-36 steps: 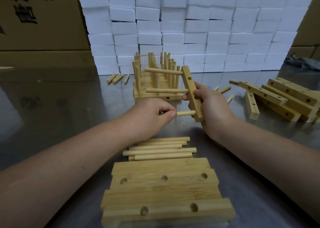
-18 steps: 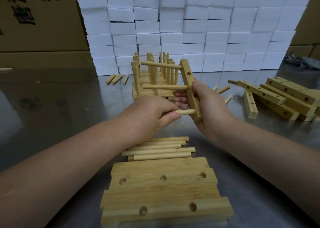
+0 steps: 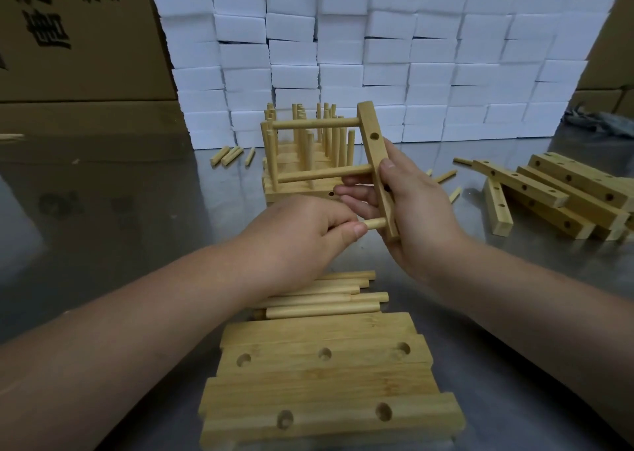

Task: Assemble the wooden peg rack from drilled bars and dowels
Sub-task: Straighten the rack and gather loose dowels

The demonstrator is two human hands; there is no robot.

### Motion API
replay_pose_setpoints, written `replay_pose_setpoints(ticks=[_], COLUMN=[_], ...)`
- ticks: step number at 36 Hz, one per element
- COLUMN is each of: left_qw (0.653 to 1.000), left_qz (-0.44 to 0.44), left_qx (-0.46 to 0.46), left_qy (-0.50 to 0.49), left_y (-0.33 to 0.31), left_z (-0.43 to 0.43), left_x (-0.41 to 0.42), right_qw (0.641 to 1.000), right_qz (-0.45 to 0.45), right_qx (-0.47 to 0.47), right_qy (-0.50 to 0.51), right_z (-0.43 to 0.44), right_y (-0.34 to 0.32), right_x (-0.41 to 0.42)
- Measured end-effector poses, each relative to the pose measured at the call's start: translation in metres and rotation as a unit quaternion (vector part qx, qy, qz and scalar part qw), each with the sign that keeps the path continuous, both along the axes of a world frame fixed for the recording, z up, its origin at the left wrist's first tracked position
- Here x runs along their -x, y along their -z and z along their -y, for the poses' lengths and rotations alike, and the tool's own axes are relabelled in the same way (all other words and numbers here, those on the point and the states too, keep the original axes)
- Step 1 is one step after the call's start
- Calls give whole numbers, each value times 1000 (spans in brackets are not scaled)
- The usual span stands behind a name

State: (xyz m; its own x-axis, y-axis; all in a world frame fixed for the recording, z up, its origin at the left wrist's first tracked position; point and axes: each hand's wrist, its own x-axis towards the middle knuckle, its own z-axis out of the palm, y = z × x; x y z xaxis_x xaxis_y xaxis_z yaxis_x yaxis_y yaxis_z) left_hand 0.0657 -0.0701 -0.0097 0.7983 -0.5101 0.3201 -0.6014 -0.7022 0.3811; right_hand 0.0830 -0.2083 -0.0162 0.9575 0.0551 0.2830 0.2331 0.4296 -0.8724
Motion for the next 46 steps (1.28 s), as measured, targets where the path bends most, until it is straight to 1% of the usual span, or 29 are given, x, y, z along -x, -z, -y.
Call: replay_pose_setpoints(ticks=[3, 7, 10, 12, 14, 17, 19, 21, 23, 26, 28, 30, 31, 33, 34, 35, 36, 37, 39, 40, 43, 46], left_qw=[999, 992, 988, 986, 986, 985, 984, 983, 981, 971, 947, 904, 881, 846, 836, 834, 843, 862, 899, 908, 914, 915], left_qz=[-37, -109, -132, -132, -122, -114, -106, -87, -73, -101, -142, -189, -207, -225, -226, -222, -206, -179, -119, -103, -120, -142], left_qx=[15, 57, 85, 99, 86, 76, 78, 94, 127, 189, 273, 377, 419, 472, 485, 486, 470, 437, 364, 348, 353, 356], left_qy=[-5, 5, -1, -29, -70, -106, -119, -130, -127, -108, -89, -75, -78, -102, -120, -139, -159, -182, -211, -210, -161, -127], left_y=[-1, -4, -8, -10, -10, -11, -11, -11, -12, -13, -14, -13, -12, -9, -8, -6, -3, 1, 9, 12, 16, 20], left_z=[1, 0, 3, 6, 8, 9, 9, 9, 10, 10, 8, 6, 4, 0, -3, -6, -9, -13, -19, -22, -25, -26], left_x=[0, 0, 2, 1, -2, -4, -5, -6, -6, -5, -5, -10, -13, -20, -23, -27, -32, -36, -44, -47, -50, -49], right_qw=[1000, 1000, 999, 995, 988, 964, 950, 948, 953, 961, 967, 974, 978, 982, 983, 983, 985, 987, 987, 984, 964, 945], right_qz=[1, 13, 19, 26, 9, -17, -14, -16, -16, -25, -40, -62, -74, -98, -107, -112, -118, -128, -159, -173, -211, -243], right_qx=[-1, 19, 43, 83, 122, 198, 238, 249, 243, 219, 186, 139, 111, 58, 48, 46, 43, 36, 26, 32, 67, 81], right_qy=[-4, -2, 9, 40, 93, 178, 200, 198, 182, 168, 168, 168, 162, 149, 144, 136, 119, 92, 14, -28, -145, -203], right_z=[0, 0, 2, 3, 4, 5, 5, 4, 3, 4, 8, 13, 16, 19, 20, 20, 20, 19, 17, 16, 17, 21], right_y=[1, 3, 2, 1, 3, 9, 11, 12, 13, 13, 10, 6, 4, 1, -1, -2, -2, -3, -3, -3, -1, 1], right_x=[1, 2, 0, -2, -4, -6, -7, -7, -8, -13, -16, -19, -19, -20, -21, -21, -21, -20, -19, -18, -15, -16])
